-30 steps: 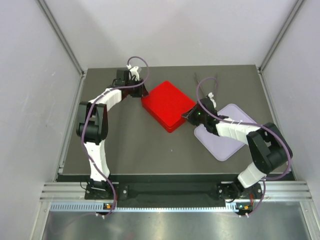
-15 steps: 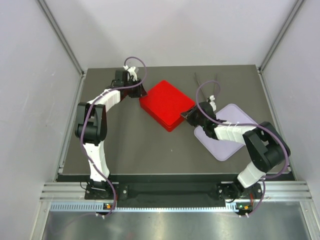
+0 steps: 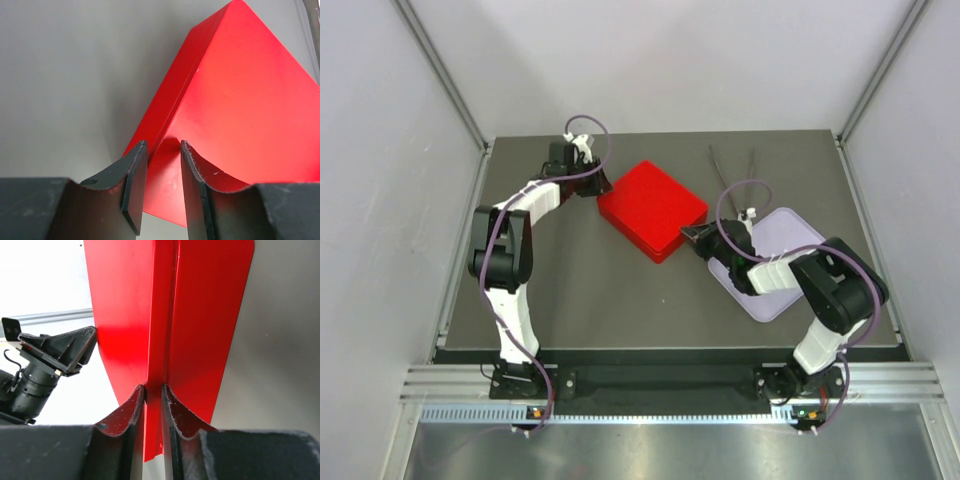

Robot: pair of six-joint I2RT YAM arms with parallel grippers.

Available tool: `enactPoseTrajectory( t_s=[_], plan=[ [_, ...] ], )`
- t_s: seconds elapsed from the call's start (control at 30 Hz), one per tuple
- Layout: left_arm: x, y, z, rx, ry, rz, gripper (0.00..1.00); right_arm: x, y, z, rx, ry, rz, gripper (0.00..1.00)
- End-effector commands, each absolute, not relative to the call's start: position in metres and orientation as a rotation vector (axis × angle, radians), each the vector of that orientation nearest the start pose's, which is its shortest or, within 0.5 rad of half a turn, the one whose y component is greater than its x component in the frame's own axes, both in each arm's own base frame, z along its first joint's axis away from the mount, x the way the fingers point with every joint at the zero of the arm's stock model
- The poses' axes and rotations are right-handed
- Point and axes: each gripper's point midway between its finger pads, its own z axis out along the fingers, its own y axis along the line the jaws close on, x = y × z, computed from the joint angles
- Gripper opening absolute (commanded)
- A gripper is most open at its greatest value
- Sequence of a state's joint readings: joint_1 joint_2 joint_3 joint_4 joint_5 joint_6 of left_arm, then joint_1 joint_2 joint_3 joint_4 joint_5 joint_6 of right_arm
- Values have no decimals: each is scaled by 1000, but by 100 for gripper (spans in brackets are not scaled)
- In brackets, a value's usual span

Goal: Pack the chocolate

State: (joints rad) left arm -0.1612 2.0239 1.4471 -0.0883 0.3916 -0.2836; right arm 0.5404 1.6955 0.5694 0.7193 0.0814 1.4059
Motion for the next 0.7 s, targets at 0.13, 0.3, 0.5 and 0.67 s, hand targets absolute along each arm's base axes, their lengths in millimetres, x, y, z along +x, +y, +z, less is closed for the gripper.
enactPoseTrajectory(
  t_s=[0.13, 0.3, 0.5, 0.67],
  plan=[
    [487, -179, 100, 89, 2310, -761, 39, 298, 215, -22, 1007, 2325, 739, 10],
    [488, -179, 104, 92, 2318, -752, 39, 316, 206, 20, 799, 2299, 643, 27],
    [489, -180, 109, 85, 2305, -759, 39, 336, 190, 82, 691, 2203, 550, 47],
    [490, -179, 120, 91, 2287, -750, 43, 338, 181, 116, 610, 2191, 491, 48]
  ],
)
